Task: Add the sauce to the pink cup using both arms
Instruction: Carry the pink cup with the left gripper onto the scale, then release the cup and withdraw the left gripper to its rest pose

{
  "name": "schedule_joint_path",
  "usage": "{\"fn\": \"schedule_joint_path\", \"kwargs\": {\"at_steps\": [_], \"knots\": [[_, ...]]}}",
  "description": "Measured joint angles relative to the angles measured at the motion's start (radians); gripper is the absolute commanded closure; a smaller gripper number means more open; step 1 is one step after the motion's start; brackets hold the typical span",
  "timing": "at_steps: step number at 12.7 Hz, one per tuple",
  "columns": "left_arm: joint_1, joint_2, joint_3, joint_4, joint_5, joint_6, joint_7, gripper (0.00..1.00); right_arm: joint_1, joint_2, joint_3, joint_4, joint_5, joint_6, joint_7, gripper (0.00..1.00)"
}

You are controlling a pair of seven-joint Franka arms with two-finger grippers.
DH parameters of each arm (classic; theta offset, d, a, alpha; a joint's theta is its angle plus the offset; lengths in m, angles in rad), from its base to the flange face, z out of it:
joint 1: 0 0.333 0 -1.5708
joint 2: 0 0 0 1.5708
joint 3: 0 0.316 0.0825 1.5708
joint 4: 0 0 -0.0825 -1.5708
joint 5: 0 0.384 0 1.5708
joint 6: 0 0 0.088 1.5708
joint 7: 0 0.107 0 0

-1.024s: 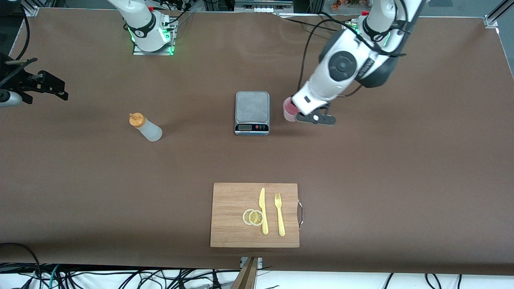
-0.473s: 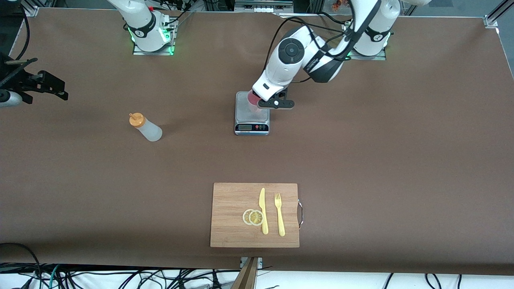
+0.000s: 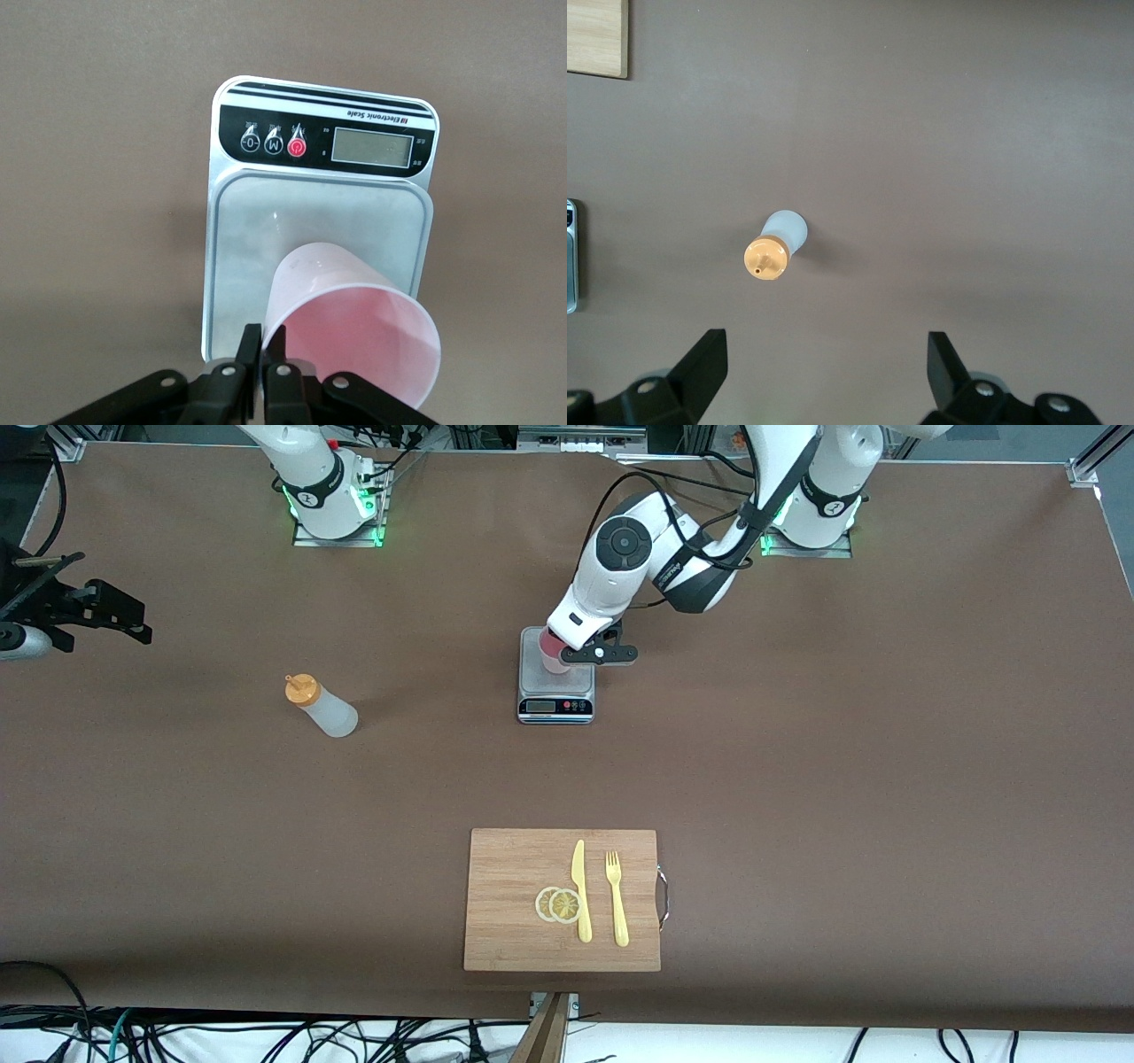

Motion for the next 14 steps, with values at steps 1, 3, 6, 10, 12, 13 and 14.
{"fn": "schedule_joint_path", "kwargs": {"at_steps": [1, 3, 6, 10, 12, 13, 14], "knots": [[0.0, 0.002, 0.001, 0.0, 0.0, 0.003, -0.004, 0.0, 0.0, 0.0, 0.0, 0.0, 0.0, -0.001, 0.0, 0.0], [0.002, 0.001, 0.006, 0.01, 0.0, 0.006, -0.007, 0.0, 0.0, 0.0, 0.0, 0.0, 0.0, -0.001, 0.0, 0.0], [0.012, -0.011, 0.009, 0.082, -0.004, -0.104, -0.012, 0.0, 0.0, 0.0, 0.0, 0.0, 0.0, -0.007, 0.0, 0.0], [0.092, -0.055, 0.02, 0.197, -0.003, -0.246, 0.018, 0.0, 0.0, 0.003, 0.0, -0.002, 0.001, -0.027, 0.0, 0.0], [0.152, -0.102, 0.045, 0.23, -0.003, -0.312, 0.124, 0.0, -0.001, 0.016, -0.002, -0.002, 0.003, -0.026, 0.001, 0.0], [0.182, -0.128, 0.07, 0.246, -0.003, -0.361, 0.184, 0.0, -0.002, 0.021, -0.002, -0.002, 0.004, -0.026, 0.001, 0.0], [0.218, -0.149, 0.092, 0.262, -0.003, -0.418, 0.252, 0.0, -0.002, 0.024, -0.002, -0.002, 0.005, -0.026, 0.0, 0.0]]}}
